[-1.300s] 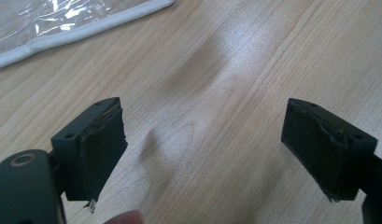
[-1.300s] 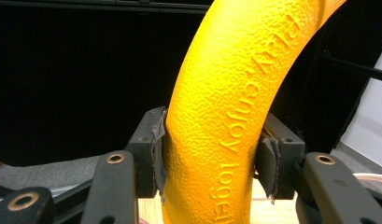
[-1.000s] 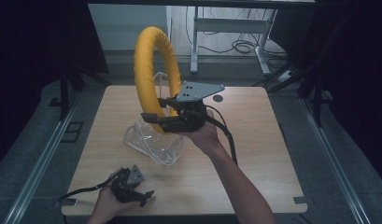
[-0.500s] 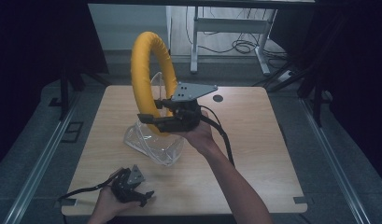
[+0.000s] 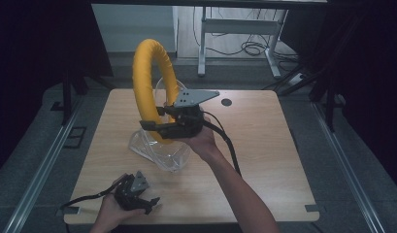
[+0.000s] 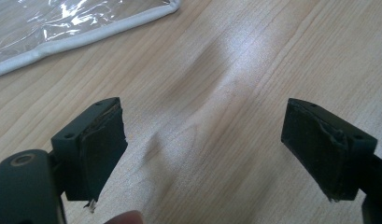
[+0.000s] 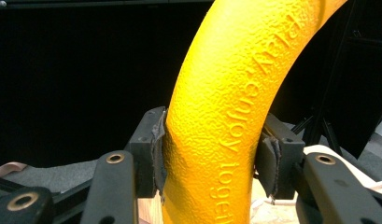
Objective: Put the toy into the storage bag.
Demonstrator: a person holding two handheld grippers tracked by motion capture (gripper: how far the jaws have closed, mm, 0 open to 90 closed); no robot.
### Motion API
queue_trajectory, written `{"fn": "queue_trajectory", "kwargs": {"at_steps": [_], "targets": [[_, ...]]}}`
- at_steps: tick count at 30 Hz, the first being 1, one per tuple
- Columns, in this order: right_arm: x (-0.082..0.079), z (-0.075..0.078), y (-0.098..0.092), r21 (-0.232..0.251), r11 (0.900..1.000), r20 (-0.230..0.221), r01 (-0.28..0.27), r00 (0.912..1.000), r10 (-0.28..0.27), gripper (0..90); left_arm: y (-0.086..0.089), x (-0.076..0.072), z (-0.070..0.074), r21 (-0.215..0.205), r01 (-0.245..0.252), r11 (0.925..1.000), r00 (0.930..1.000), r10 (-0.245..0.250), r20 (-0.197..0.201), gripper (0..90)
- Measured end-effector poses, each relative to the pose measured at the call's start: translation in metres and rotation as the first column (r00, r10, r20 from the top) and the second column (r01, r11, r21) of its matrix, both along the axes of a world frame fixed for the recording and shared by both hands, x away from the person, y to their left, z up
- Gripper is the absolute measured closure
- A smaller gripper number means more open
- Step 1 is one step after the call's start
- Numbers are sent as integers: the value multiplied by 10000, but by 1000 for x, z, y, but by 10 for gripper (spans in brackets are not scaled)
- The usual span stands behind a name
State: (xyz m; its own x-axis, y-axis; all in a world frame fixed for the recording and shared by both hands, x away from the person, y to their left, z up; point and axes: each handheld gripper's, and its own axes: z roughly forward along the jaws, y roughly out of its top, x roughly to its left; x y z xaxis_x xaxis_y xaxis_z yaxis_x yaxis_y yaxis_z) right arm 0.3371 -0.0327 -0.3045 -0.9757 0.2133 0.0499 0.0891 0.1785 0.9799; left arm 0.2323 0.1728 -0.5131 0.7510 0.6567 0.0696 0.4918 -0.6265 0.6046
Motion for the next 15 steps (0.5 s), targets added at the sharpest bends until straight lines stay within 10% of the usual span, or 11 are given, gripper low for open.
{"fn": "queue_trajectory", "kwargs": {"at_steps": [15], "targets": [[4,-16,2,-5,10000,-365,-77,9993,77,491,-1,0,-2,90,27,10000,10000,-27,-31,137]]}}
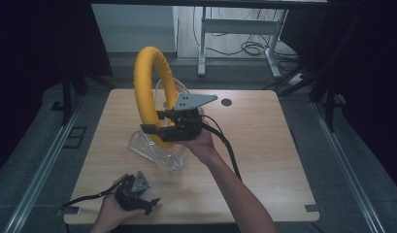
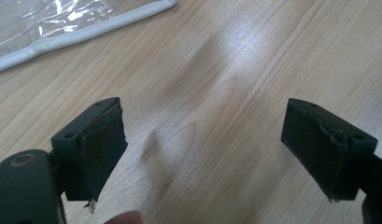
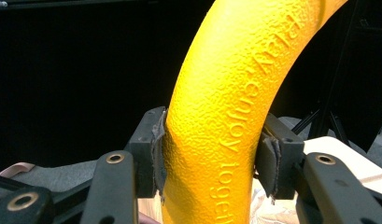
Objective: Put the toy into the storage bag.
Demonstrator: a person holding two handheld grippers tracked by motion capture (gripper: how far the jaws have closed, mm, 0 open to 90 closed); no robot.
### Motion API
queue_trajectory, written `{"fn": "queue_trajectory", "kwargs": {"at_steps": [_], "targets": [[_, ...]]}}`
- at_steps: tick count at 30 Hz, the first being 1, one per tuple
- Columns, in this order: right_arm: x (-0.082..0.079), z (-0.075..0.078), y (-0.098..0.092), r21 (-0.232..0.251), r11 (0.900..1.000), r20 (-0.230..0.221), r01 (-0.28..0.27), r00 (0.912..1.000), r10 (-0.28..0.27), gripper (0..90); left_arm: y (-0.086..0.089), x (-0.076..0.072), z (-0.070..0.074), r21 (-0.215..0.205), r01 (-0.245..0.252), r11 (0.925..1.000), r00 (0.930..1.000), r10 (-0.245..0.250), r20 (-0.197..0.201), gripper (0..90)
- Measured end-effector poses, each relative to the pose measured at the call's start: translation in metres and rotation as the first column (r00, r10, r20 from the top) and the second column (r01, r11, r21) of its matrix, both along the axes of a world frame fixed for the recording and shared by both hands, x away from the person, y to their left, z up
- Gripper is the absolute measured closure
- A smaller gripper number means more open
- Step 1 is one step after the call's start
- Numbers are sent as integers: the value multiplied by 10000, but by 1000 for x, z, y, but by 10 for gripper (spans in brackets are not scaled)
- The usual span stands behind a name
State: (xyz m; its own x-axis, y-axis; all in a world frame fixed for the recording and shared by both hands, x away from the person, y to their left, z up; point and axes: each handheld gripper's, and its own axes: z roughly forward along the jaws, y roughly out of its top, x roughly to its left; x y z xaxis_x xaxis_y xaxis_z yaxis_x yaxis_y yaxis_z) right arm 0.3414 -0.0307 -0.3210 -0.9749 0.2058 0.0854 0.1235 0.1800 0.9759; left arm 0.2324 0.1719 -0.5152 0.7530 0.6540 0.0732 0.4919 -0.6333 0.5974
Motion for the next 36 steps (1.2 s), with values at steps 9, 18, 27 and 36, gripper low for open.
{"fn": "queue_trajectory", "kwargs": {"at_steps": [9,18,27,36], "targets": [[3,-8,-1,30,10000,-98,63,9999,-63,491,0,0,0,38,33,10000,10000,-33,-23,137],[8,-20,0,71,9998,-367,169,9992,-166,490,-1,0,-1,31,25,10000,10000,-25,-33,136],[11,-36,-1,-51,9999,-731,117,9973,-120,490,-1,0,-1,21,17,10000,10000,-17,-33,136],[21,-57,-2,-2,9998,-1204,187,9925,-186,490,-1,0,-1,52,52,10000,10000,-52,-32,137]]}}
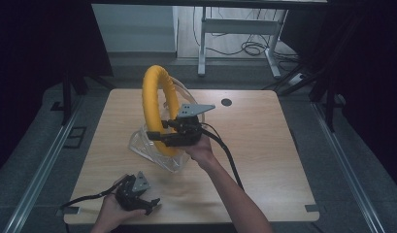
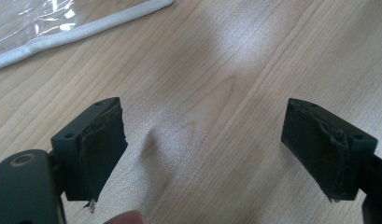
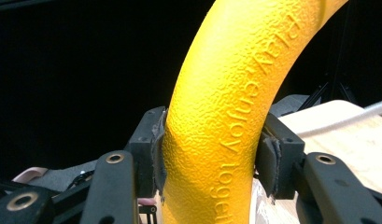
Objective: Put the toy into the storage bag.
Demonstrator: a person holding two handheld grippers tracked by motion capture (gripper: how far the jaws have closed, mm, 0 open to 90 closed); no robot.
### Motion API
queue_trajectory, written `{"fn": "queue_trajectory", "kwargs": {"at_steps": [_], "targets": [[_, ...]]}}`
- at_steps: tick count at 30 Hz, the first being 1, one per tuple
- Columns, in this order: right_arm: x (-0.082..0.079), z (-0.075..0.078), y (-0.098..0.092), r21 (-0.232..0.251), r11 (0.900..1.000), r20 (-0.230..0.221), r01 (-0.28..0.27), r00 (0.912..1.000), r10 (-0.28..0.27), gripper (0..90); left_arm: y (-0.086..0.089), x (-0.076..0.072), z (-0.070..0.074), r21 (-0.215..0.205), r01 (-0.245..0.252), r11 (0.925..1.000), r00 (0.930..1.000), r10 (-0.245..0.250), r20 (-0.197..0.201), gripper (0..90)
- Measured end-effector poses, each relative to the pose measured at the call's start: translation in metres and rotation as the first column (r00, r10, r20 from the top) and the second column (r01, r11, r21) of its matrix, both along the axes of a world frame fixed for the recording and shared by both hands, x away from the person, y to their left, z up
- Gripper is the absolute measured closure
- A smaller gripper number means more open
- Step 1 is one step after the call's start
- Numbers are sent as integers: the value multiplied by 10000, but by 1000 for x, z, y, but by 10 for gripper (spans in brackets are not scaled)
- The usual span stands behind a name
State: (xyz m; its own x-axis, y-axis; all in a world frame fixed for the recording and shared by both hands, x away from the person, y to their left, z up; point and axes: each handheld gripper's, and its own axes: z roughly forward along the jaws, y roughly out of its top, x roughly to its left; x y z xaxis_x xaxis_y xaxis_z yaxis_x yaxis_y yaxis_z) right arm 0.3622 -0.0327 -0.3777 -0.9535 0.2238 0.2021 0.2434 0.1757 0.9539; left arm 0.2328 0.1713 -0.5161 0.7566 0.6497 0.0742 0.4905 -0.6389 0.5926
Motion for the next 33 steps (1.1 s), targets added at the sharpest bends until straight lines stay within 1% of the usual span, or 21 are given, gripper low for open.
{"fn": "queue_trajectory", "kwargs": {"at_steps": [6,9,12,14,15,17,18,19,24,29,31,33], "targets": [[5,-13,-2,164,9998,-103,-78,9999,79,489,0,0,0,17,38,10000,10000,-38,-20,137],[6,-18,-3,154,9998,-159,-93,9998,95,488,0,0,0,24,36,10000,10000,-36,-29,137],[6,-24,-4,-8,10000,-253,2,9997,-2,480,0,0,0,30,32,10000,10000,-31,-30,136],[6,-29,-4,-238,9996,-95,171,9998,-174,463,0,0,0,18,32,10000,10000,-32,-32,137],[6,-31,-4,-276,9993,-70,259,9996,-261,462,0,0,0,38,37,10000,10000,-37,-31,136],[8,-33,-6,-74,9996,-208,270,9994,-272,461,0,0,0,36,34,10000,10000,-34,-41,137],[8,-33,-6,-96,9995,-202,311,9993,-313,459,0,0,0,26,39,10000,10000,-39,-45,136],[7,-32,-6,-138,9992,-162,365,9992,-368,453,0,0,0,28,34,10000,10000,-34,-44,137],[3,-30,-6,-426,9965,351,725,9969,-711,415,-1,0,-1,29,43,10000,10000,-43,-58,136],[1,-29,-6,-535,9929,455,1060,9936,-1036,351,-1,0,-1,44,45,10000,10000,-45,-55,136],[-2,-28,-7,-605,9905,627,1231,9909,-1193,325,-1,0,-1,19,27,10000,10000,-27,-58,137],[-5,-27,-8,-573,9890,752,1363,9884,-1319,305,-1,0,-1,29,27,10000,10000,-27,-56,136]]}}
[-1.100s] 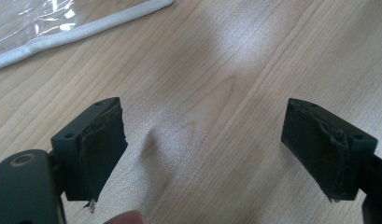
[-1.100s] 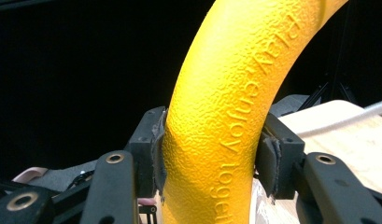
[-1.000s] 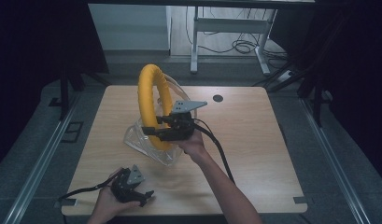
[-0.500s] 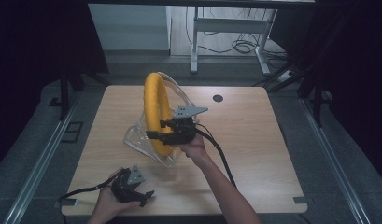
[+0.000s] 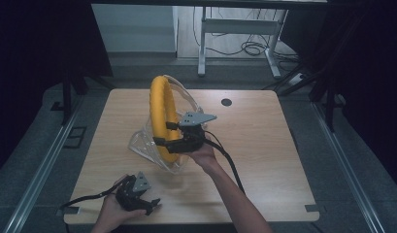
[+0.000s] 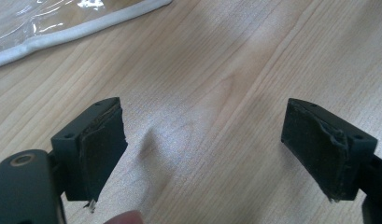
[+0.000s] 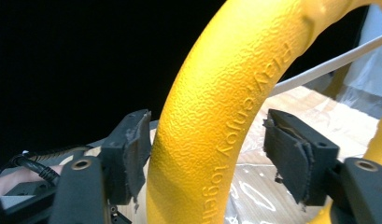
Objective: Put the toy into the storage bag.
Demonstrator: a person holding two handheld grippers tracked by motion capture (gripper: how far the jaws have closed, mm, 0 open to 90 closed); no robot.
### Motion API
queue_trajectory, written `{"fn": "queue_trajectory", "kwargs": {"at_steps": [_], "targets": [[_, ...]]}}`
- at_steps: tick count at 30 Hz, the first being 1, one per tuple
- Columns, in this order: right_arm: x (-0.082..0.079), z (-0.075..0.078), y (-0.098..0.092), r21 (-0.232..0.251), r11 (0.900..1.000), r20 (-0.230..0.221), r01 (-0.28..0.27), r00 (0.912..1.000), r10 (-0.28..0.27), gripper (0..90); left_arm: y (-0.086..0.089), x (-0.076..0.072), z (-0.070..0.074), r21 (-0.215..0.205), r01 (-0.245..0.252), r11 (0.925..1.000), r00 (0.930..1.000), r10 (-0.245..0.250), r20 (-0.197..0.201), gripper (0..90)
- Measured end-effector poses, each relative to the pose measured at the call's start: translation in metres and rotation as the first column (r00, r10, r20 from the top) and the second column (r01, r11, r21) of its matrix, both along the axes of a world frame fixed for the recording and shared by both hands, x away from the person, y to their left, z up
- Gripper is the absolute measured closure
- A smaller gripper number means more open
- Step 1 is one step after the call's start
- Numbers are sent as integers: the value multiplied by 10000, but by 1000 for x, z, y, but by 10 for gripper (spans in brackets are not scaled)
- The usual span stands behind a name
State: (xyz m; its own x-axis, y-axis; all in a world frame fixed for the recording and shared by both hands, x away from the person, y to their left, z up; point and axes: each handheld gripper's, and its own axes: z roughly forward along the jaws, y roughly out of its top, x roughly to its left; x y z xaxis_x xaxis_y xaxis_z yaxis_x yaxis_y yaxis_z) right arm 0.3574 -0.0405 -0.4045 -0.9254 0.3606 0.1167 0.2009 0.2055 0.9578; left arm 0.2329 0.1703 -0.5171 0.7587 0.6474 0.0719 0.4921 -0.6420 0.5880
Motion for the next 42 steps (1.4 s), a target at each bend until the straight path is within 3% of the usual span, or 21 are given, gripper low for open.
{"fn": "queue_trajectory", "kwargs": {"at_steps": [8,16,23,29,39,42], "targets": [[-10,7,-10,264,9994,295,230,9993,-238,282,0,0,0,2,-22,10000,10000,22,35,137],[-18,5,-29,-15,9996,389,284,9988,-284,298,0,0,0,-16,-38,10000,10000,38,5,137],[-25,-8,-58,-267,9968,312,757,9967,-749,310,0,0,0,15,-71,10000,10000,71,30,137],[-36,-21,-86,-639,9890,528,1336,9901,-1303,325,1,0,1,5,-98,10000,9999,98,32,137],[-48,-57,-122,-987,9761,160,1939,9810,-1932,345,0,0,0,43,-111,9999,9999,111,17,137],[-48,-65,-127,-1399,9681,124,2079,9780,-2082,347,0,0,0,43,-112,9999,9999,112,22,137]]}}
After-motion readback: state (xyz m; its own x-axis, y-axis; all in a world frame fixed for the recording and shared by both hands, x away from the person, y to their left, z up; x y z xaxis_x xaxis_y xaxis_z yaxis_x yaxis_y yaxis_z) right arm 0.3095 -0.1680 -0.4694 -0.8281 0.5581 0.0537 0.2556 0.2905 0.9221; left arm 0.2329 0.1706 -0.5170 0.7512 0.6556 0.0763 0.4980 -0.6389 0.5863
